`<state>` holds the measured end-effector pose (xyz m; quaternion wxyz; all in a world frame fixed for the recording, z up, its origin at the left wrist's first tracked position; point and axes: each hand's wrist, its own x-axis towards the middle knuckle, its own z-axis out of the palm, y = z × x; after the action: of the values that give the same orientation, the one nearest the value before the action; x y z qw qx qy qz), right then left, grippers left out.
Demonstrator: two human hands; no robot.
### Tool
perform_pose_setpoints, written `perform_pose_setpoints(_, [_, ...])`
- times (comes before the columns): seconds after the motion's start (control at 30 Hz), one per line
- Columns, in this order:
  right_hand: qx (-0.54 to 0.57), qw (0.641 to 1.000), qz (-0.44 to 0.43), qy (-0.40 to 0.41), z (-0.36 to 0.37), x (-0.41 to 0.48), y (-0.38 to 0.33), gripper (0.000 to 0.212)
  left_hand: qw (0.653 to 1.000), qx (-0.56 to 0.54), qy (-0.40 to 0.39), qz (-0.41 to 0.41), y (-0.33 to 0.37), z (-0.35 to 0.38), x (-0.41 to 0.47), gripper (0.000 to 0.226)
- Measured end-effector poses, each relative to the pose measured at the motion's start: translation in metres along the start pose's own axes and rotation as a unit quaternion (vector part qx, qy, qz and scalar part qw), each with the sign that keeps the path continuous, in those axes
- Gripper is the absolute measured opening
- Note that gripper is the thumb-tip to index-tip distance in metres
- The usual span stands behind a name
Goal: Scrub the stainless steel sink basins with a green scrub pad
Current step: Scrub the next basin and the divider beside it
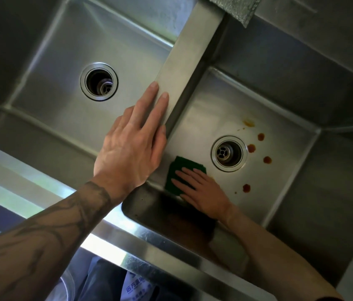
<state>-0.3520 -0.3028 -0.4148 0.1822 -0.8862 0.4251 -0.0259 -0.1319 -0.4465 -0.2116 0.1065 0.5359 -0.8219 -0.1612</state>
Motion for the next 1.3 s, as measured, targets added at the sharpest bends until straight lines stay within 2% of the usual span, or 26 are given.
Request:
perform_pose_setpoints(0.03, [-0.005,1.0,0.021,0.013,-0.002,0.009,0.004,0.049,1.0,-0.001,0.0,0.001,0.0,0.0,0.0,0.055])
perform_pose_setpoints(0.13, [0.019,0.984,0.164,0.06,-0.006,0.049,-0.007,0.05,1.0,0.0,0.003,-0.004,0.001,0.0,-0.001,0.055])
perform_pose_setpoints(0.17, [0.028,0.98,0.184,0.07,-0.005,0.055,-0.014,0.05,1.0,-0.001,0.002,-0.005,0.001,0.0,-0.001,0.055])
perform_pose_setpoints(0.23, [0.023,0.986,0.152,0.062,0.001,0.044,-0.02,0.05,1.0,-0.001,-0.004,-0.007,0.001,0.0,-0.001,0.056])
perform_pose_setpoints(0.37, [-0.022,0.998,0.051,-0.003,0.0,-0.012,-0.005,0.052,1.0,-0.002,-0.01,-0.006,0.001,-0.001,0.0,0.057])
perform_pose_setpoints(0.43, [-0.033,0.996,0.085,0.009,-0.005,-0.015,0.007,0.051,1.0,-0.002,-0.011,-0.007,0.001,-0.001,-0.001,0.056])
perform_pose_setpoints(0.5, [-0.02,0.986,0.164,0.032,-0.012,0.003,0.017,0.052,1.0,-0.002,-0.012,-0.009,0.001,-0.001,-0.001,0.056])
perform_pose_setpoints(0.57, [-0.007,0.977,0.208,0.048,-0.016,0.017,0.02,0.053,1.0,-0.001,-0.007,-0.009,0.001,0.0,-0.001,0.056])
perform_pose_setpoints(0.63, [-0.007,0.979,0.196,0.046,-0.01,0.006,0.014,0.052,1.0,0.002,-0.002,-0.003,0.0,0.001,0.0,0.055])
perform_pose_setpoints(0.73, [-0.044,0.994,0.101,0.006,0.002,-0.045,0.004,0.053,1.0,0.0,-0.002,0.0,-0.002,0.003,0.0,0.055])
perform_pose_setpoints(0.8, [-0.052,0.996,0.068,-0.017,0.001,-0.06,0.007,0.054,1.0,-0.002,-0.007,-0.004,-0.002,0.002,-0.001,0.056])
perform_pose_setpoints(0.87, [-0.052,0.994,0.095,0.002,-0.003,-0.039,0.012,0.052,1.0,-0.002,-0.007,-0.004,-0.002,0.002,-0.001,0.056])
perform_pose_setpoints(0.97, [-0.014,0.975,0.217,0.053,-0.01,0.013,0.014,0.053,1.0,0.0,-0.001,-0.006,-0.001,0.001,-0.001,0.055])
perform_pose_setpoints(1.03, [0.004,0.966,0.25,0.063,-0.008,0.017,0.007,0.053,1.0,-0.001,-0.001,-0.011,0.0,0.002,-0.002,0.056])
perform_pose_setpoints(1.2, [-0.026,0.991,0.131,0.02,0.001,-0.069,-0.004,0.051,1.0,0.001,-0.002,-0.008,0.0,0.002,-0.002,0.055])
perform_pose_setpoints(1.3, [0.001,0.988,0.152,0.03,-0.004,-0.043,0.005,0.052,1.0,-0.002,-0.011,-0.01,0.001,0.001,-0.001,0.055])
